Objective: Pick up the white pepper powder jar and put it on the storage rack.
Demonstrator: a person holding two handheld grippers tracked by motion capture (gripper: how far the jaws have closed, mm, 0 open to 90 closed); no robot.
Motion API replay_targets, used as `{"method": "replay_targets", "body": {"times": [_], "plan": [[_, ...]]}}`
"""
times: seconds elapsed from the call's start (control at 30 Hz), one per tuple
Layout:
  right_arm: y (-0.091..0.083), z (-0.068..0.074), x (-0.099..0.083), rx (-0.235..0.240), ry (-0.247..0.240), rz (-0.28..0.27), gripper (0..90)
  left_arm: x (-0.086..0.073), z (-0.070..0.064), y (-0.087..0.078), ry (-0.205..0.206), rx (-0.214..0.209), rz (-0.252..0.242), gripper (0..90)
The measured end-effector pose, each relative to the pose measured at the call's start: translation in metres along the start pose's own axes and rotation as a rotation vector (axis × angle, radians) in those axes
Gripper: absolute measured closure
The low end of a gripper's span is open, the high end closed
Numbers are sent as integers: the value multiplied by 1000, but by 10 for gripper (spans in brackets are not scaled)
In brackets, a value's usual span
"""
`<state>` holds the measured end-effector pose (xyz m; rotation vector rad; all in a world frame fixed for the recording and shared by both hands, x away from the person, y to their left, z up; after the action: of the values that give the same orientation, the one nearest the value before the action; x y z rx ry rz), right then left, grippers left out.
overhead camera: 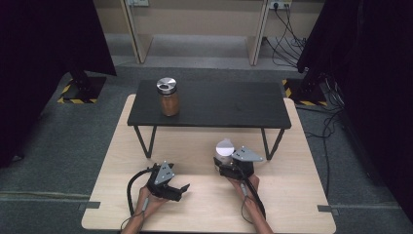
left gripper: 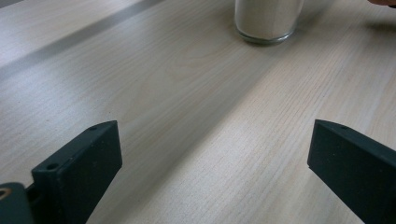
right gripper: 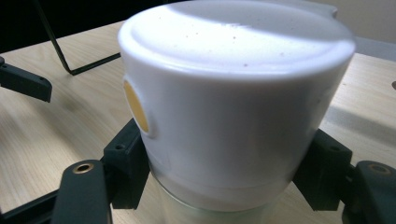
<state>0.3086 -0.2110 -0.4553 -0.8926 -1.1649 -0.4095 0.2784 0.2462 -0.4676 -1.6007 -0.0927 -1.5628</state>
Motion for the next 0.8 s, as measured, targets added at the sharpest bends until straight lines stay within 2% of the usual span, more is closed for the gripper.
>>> {"method": "replay_targets", "body": {"times": [0.13,0.23,0.37,0.8], "plan": [[-1,4,1,-17,8,5,306,0,0,0,3,0,1,21],[-2,9,3,-28,-4,11,307,0,0,0,1,-1,1,21],[-8,10,5,-14,9,-8,307,0,-1,0,2,1,2,22],[-30,19,15,3,-48,0,307,0,0,0,-1,1,2,22]]}}
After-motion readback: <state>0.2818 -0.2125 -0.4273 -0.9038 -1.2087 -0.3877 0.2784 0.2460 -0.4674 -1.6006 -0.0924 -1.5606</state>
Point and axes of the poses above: each handheld gripper's, and its own axes: y roughly forward along the jaws, x roughly out of its top, z roughly to its left, the point moved 1 cm from there along y, roughly forward along the jaws, and after that the axes turned 7 degrees about y, right-handed, at the moved point
